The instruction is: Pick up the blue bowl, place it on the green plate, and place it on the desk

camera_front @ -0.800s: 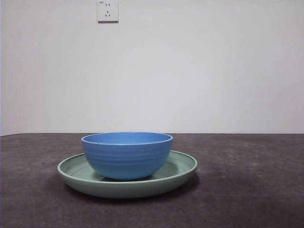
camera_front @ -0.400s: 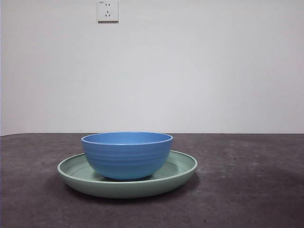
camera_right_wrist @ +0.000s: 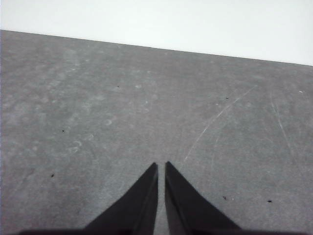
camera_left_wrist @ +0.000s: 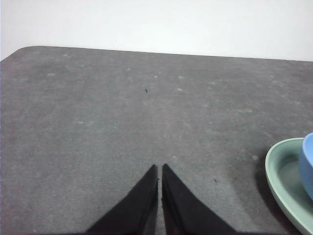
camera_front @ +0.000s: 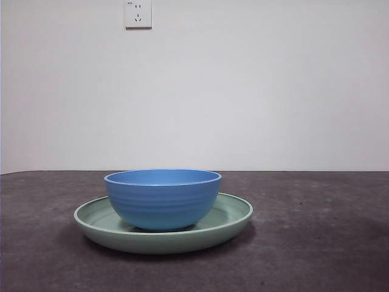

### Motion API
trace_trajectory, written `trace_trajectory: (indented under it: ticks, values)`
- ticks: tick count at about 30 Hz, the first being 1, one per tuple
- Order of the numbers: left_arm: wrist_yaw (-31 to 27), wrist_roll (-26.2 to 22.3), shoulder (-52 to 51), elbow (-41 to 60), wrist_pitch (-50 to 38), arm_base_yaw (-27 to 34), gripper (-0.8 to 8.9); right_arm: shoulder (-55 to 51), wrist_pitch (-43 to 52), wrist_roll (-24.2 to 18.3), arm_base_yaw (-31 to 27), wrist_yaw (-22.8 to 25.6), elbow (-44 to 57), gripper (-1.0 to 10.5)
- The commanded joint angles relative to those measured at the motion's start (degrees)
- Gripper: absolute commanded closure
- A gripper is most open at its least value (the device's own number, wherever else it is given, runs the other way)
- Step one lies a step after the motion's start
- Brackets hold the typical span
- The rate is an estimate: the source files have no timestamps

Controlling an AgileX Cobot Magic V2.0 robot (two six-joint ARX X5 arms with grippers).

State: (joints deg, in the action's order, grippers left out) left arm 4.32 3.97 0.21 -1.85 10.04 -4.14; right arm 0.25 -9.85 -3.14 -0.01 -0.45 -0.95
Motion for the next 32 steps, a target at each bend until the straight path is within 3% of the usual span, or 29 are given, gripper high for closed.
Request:
trace_trajectory:
  ticks: [1,8,32]
  values:
    - [-0.28,0.13,-0.02,1.18,-0.87,0.04,7.98,-0.04,-0.50,1.70,-0.02,-0.11,0.33,9.3]
    - [-0.28,0.13,-0.02,1.18,-0.87,0.04,7.98,-0.04,-0.42,6.40,-0.02,-0.24,0.33,9.3]
    - [-0.28,0.13,-0.02,1.18,-0.87,0.04,7.98,-0.04,0.87,6.56,-0.02,-0.11,0.31,9.3]
